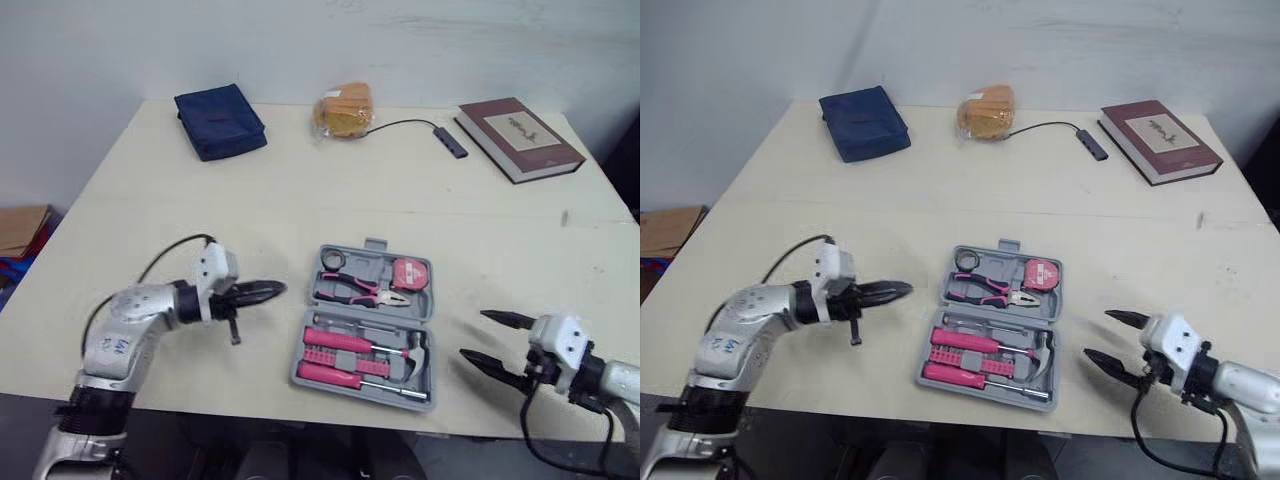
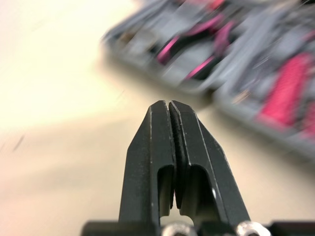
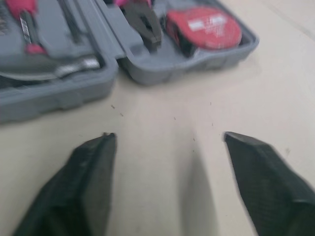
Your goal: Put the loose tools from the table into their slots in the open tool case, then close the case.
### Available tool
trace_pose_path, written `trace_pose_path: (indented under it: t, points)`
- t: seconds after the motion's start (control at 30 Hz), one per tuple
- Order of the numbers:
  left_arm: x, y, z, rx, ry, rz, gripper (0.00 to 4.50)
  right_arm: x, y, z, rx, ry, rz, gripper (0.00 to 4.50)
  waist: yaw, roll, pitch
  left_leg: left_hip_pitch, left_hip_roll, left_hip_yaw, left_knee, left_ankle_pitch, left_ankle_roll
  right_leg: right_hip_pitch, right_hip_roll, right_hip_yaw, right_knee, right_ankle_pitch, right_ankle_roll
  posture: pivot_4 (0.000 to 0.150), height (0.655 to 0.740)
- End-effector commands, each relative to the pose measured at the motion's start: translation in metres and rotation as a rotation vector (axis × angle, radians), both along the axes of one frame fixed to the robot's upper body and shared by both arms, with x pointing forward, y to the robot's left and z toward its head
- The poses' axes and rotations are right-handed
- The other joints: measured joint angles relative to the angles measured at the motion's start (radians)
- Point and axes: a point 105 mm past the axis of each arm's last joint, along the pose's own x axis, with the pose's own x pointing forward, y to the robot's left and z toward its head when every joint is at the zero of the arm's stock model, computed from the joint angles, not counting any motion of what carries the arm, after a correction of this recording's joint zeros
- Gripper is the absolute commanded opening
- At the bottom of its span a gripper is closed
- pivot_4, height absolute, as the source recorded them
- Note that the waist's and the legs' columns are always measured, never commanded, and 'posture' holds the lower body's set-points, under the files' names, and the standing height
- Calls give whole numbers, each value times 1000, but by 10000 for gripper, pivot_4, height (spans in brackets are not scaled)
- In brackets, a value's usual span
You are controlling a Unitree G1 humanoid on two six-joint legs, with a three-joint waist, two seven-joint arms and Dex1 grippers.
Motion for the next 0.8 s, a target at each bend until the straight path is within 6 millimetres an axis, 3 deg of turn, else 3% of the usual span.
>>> trace_pose_path:
  t: [0.03, 0.17, 0.43, 0.8]
  points:
    - [-2, -15, -10, 14, 2, -26, 0, 3, 9, -6, 13, 57, 38, 18352, 4, 0, 0, -3, 0, -1, 1, 0, 0, -3, 0, -1, 0, 0, 0, 1500, 7400]
    - [-3, -28, -17, -7, 9, -28, 0, 19, 16, -3, 28, 14, 25, 1134, 3, -1, 0, -13, -1, -1, 4, 4, -7, -12, -1, -1, 3, 1, 2, 1500, 7400]
    - [-3, -49, -20, -15, 47, -80, 0, 25, 37, -6, 24, 27, 114, 1134, -3, -1, 0, -11, -1, -1, 3, 3, -4, -12, 0, -1, 6, 1, 2, 1500, 7400]
    - [-4, -53, -29, -55, 68, -41, 0, 39, 72, 4, 30, 7, 212, 1134, -8, -2, 0, -10, -1, 0, 3, 3, -4, -12, 1, 0, 7, 1, 2, 1500, 7400]
